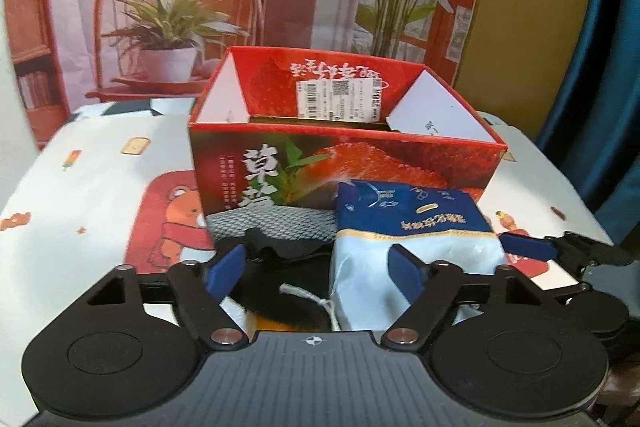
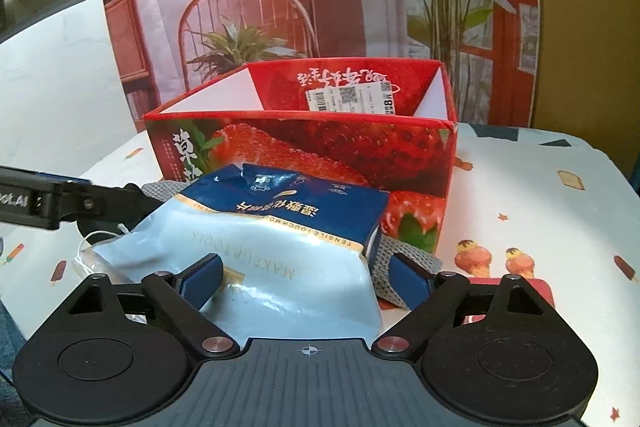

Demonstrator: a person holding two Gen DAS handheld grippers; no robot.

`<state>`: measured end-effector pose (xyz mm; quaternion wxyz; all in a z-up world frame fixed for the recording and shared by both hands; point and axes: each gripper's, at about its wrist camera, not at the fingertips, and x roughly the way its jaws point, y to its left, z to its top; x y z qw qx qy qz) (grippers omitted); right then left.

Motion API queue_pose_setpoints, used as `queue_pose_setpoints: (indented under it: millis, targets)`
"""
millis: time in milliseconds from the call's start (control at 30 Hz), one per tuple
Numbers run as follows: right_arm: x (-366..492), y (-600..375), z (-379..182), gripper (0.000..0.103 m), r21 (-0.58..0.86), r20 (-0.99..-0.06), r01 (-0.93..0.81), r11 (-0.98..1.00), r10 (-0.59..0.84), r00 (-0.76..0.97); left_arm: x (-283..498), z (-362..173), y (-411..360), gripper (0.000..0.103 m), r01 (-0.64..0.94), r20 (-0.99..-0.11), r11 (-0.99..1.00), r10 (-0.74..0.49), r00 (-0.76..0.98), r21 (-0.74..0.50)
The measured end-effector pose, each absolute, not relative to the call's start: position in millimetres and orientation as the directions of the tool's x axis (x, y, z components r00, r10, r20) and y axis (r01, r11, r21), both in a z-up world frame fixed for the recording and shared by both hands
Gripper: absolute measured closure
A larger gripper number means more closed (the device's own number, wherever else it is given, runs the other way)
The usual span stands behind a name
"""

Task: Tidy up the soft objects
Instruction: 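Reach the left tool down to the blue packaged pad and grasp it, then lift the blue pad with the left tool and release it into the box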

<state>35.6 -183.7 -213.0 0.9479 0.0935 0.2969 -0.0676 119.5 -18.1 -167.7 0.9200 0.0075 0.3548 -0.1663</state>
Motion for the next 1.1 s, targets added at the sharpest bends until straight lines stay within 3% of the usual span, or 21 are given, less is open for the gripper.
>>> queue_pose_setpoints:
  millis: [600, 667, 733, 900, 1100]
  targets:
    - [61.8, -202.1, -232.0, 0.018, 0.253, -0.594, 0.109, 0.961, 0.066, 0.802, 182.6, -202.9, -41.7, 0.030, 0.423, -0.717, 0.873, -0.455, 0.528, -0.242]
    - [62.7, -203.5, -232.6, 0.018, 0.267, -0.593, 0.108, 0.958, 0.074, 0.802, 184.7, -203.9, -43.0, 0.034, 0.424, -0.714, 0.865, -0.473, 0.516, -0.267]
    - [62.9, -203.5, -230.8, 0.019, 0.271, -0.593, 0.108, 0.957, 0.077, 0.802, 184.3, -203.0, -44.8, 0.046, 0.444, -0.705, 0.845, -0.508, 0.495, -0.297]
    - [60.1, -203.2, -220.9, 0.028, 0.276, -0.579, 0.101, 0.956, 0.082, 0.811, 177.4, -197.0, -45.6, 0.046, 0.469, -0.698, 0.839, -0.510, 0.503, -0.275]
    - [57.3, -196.1, -209.8, 0.030, 0.257, -0.566, 0.080, 0.963, 0.083, 0.820, 171.1, -187.2, -35.4, 0.046, 0.468, -0.676, 0.836, -0.523, 0.520, -0.287]
